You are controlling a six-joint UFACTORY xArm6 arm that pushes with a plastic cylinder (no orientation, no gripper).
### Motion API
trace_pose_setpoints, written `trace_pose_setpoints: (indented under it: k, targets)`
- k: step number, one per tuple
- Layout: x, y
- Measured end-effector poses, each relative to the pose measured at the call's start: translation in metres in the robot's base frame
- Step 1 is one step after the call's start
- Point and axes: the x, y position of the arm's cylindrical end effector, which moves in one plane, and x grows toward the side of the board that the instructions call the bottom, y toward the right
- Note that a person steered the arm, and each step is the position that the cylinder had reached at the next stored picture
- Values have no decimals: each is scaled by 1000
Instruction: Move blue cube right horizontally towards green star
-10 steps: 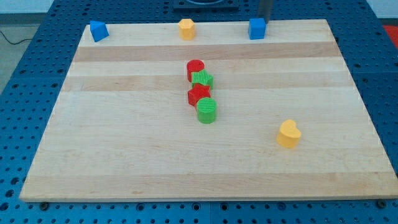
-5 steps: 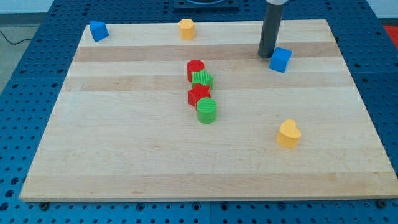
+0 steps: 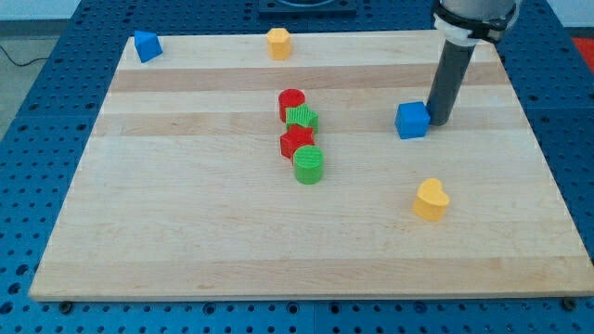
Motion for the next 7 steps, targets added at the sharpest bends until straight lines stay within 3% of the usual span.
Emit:
trace_pose_setpoints:
  k: [2, 3, 5, 7]
  targets:
    - [-65, 6]
    - [-56, -5]
    - [10, -5]
    - [-59, -16]
